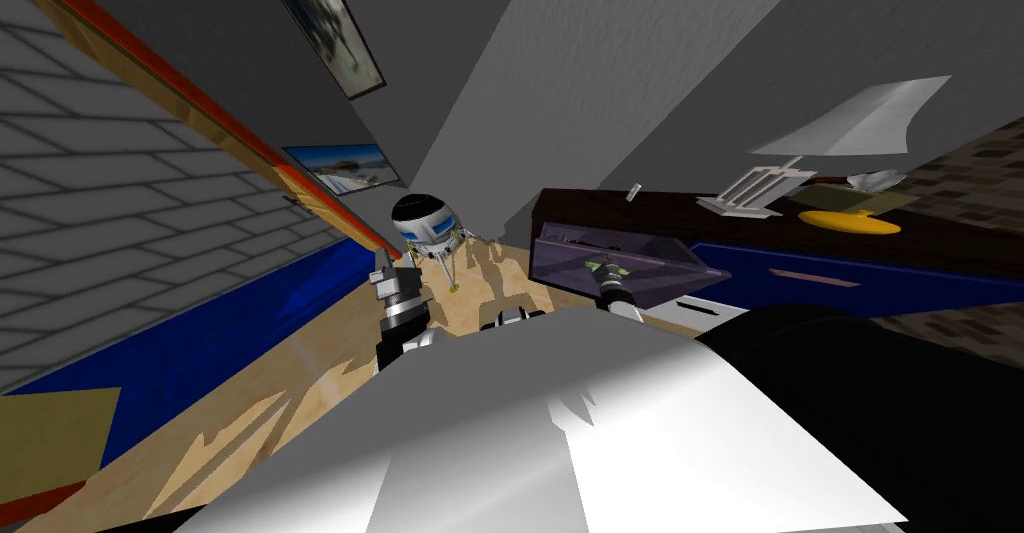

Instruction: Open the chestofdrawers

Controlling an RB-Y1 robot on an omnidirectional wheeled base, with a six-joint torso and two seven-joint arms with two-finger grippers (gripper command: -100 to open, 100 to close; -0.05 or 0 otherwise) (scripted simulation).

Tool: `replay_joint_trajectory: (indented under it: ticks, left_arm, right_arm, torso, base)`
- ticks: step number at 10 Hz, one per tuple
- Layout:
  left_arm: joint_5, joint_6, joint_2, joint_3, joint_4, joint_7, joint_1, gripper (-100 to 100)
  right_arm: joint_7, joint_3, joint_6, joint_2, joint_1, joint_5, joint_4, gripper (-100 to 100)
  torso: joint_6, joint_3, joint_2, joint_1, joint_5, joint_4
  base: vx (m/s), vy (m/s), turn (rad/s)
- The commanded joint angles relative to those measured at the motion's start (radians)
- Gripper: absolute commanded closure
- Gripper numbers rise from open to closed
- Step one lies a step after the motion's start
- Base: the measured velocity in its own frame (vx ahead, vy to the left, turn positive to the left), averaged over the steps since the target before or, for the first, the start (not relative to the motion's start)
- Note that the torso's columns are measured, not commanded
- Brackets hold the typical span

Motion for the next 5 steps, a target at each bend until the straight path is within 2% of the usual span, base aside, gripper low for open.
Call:
replay_joint_trajectory:
  ticks: [1,2,3,5]
  left_arm:
    - [0.0,0.0,0.0,0.0,0.0,0.0,0.0,0]
    - [0.0,0.0,0.0,0.0,0.0,0.0,0.0,0]
    - [0.0,0.0,0.0,0.0,0.0,0.0,0.0,0]
    - [0.0,0.0,0.0,0.0,0.0,0.0,0.0,0]
  right_arm:
    - [-0.006,-0.029,-0.069,-0.001,0.031,-0.016,-0.065,-100]
    - [-0.004,-0.017,-0.051,-0.005,0.029,-0.015,-0.039,-100]
    - [-0.005,-0.018,-0.056,-0.006,0.033,-0.016,-0.038,0]
    - [-0.004,-0.018,-0.057,-0.004,0.035,-0.016,-0.032,0]
  torso:
    - [0.0,0.001,0.002,0.002,0.002,0.002]
    - [0.001,0.001,0.003,0.003,0.004,0.003]
    - [0.0,0.002,0.004,0.002,0.002,0.002]
    - [0.001,0.001,0.002,-0.001,0.0,0.0]
  base:
    - [0.062,0.032,-0.106]
    - [0.028,0.002,-0.021]
    - [0.007,-0.003,-0.001]
    - [0.0,0.0,0.0]
